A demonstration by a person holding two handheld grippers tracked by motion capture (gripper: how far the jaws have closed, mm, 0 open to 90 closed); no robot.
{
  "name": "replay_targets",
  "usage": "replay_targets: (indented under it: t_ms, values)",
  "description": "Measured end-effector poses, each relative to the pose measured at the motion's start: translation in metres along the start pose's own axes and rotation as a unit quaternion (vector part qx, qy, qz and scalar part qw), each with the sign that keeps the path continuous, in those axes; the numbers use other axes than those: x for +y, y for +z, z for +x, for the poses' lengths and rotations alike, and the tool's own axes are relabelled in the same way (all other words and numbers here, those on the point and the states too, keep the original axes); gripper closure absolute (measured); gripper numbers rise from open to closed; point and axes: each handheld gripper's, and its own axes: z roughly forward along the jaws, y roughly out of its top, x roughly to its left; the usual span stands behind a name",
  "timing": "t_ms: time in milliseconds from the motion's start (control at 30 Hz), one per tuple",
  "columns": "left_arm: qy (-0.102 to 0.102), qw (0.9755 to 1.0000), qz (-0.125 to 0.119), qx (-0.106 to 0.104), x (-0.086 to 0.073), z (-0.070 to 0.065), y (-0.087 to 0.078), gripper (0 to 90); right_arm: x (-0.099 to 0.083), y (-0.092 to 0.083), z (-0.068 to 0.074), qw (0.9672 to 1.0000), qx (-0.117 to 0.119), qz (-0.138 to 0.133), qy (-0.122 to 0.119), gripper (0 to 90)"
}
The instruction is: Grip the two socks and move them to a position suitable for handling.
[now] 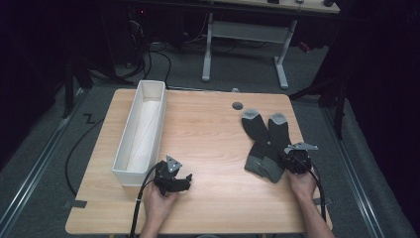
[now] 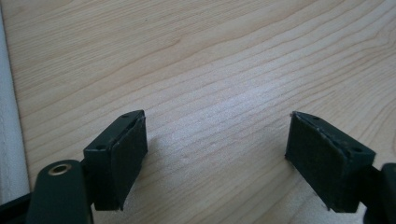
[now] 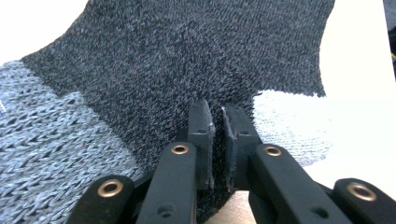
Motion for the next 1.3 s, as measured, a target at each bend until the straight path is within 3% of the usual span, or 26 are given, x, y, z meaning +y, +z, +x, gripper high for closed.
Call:
replay_targets:
  t_ms: [233, 533, 1300]
  values:
    - [0.0, 1.0, 0.0, 0.0, 0.0, 0.0, 0.0, 21.0, 0.005, -0.013, -0.003, 0.9994, 0.002, -0.032, 0.009, 84.2]
    - [0.0, 1.0, 0.001, 0.0, 0.0, 0.0, 0.0, 21.0, 0.018, -0.032, -0.002, 0.9979, 0.001, -0.064, 0.001, 84.5]
    - [-0.001, 1.0, 0.0, 0.0, 0.0, 0.0, 0.0, 21.1, 0.053, -0.073, 0.009, 0.993, 0.002, -0.115, -0.028, 84.8]
